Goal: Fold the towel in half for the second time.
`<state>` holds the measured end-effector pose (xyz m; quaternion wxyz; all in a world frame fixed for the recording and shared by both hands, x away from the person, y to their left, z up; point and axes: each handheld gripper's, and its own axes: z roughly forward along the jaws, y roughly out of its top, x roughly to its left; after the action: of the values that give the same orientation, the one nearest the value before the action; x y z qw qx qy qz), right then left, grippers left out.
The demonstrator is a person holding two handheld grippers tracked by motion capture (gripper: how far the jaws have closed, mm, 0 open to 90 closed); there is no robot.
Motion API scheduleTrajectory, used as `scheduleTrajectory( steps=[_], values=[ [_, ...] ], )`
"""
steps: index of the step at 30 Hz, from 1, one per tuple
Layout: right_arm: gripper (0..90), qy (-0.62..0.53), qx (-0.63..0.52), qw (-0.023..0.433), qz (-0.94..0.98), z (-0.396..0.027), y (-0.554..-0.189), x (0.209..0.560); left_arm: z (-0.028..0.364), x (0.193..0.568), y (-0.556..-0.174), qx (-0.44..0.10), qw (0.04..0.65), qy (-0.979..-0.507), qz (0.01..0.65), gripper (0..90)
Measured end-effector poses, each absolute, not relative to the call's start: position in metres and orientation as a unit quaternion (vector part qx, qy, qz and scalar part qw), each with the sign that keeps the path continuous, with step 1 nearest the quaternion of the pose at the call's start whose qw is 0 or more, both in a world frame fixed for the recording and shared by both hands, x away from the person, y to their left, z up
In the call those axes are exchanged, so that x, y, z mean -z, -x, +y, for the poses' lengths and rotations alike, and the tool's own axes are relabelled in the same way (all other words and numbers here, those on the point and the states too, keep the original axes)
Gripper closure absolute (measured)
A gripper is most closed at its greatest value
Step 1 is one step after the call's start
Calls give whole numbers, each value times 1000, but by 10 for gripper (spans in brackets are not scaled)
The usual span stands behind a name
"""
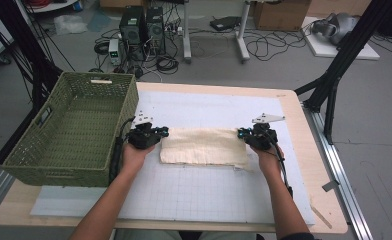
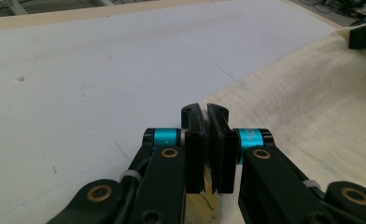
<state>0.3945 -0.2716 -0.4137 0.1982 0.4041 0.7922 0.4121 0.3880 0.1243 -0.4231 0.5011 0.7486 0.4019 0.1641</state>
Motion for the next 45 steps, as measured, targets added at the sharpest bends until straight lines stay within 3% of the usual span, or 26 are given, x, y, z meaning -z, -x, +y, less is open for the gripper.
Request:
scheduleTrajectory(
  steps=[7,42,44,45],
  values=[
    [823,-391,-420,211,791,-272,-382,409,125,420,-377,-171,513,-747,387,850],
    [823,-342,-431,190,813,-286,-328,430,132,439,-332,-147,497,-771,370,837],
    [823,-339,-425,189,818,-284,-328,432,132,438,-332,-147,502,-764,378,797],
    [823,-338,-421,191,820,-283,-327,433,132,436,-332,-145,507,-756,388,713]
  ],
)
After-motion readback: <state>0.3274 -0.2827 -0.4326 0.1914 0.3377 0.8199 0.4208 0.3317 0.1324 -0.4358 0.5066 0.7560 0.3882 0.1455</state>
